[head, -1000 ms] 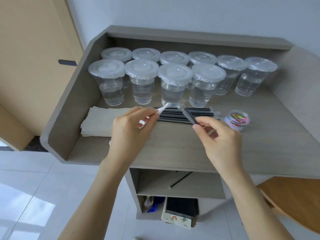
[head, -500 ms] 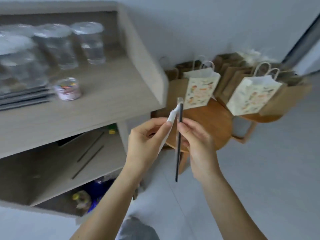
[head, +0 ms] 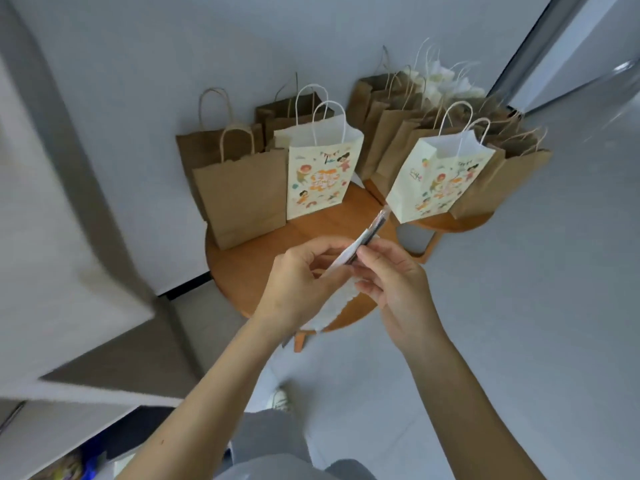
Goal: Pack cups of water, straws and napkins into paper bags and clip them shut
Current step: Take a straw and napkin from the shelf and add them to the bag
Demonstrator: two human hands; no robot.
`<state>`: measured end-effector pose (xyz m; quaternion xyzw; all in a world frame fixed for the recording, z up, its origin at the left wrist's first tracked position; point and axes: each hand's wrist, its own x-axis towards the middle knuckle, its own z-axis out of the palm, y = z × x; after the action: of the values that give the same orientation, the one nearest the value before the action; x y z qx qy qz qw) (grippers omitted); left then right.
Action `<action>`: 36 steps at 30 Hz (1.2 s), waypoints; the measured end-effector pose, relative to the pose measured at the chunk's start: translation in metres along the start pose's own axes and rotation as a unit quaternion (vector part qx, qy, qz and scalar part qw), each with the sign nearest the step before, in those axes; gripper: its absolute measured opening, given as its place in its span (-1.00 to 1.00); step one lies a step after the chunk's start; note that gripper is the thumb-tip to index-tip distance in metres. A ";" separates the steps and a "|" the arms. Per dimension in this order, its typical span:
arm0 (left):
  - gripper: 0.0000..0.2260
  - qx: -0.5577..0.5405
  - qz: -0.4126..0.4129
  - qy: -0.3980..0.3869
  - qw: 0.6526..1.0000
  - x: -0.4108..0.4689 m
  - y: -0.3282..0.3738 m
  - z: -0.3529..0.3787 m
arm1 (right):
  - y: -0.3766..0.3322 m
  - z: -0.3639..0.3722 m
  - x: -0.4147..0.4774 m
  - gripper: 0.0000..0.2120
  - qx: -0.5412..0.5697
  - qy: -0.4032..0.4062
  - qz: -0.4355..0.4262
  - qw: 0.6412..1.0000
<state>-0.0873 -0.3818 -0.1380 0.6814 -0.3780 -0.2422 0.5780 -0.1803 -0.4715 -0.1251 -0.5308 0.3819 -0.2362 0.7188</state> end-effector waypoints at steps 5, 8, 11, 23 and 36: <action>-0.70 0.023 -0.016 0.019 0.999 0.061 -0.009 0.005 | -0.017 -0.010 0.070 -0.86 -0.109 0.028 -0.027 0.993; -0.73 0.022 -0.050 0.031 0.998 0.088 -0.014 0.007 | -0.026 -0.017 0.108 -0.81 -0.197 -0.003 -0.044 0.979; -0.77 0.040 -0.072 0.043 0.996 0.118 -0.020 0.006 | -0.036 -0.024 0.152 -0.88 -0.269 -0.068 -0.056 0.959; -0.79 0.191 -0.113 0.160 0.962 0.280 -0.052 0.045 | -0.076 -0.037 0.355 -0.97 -0.309 -0.273 -0.144 0.899; -0.74 0.340 -0.247 0.269 0.867 0.369 -0.117 0.018 | -0.107 -0.053 0.470 -0.82 -0.484 -0.221 -0.401 0.745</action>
<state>0.1469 -0.6810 -0.2157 0.9456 -0.0863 -0.0406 0.3110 0.0647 -0.8875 -0.1722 -0.9492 0.0276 -0.1623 0.2682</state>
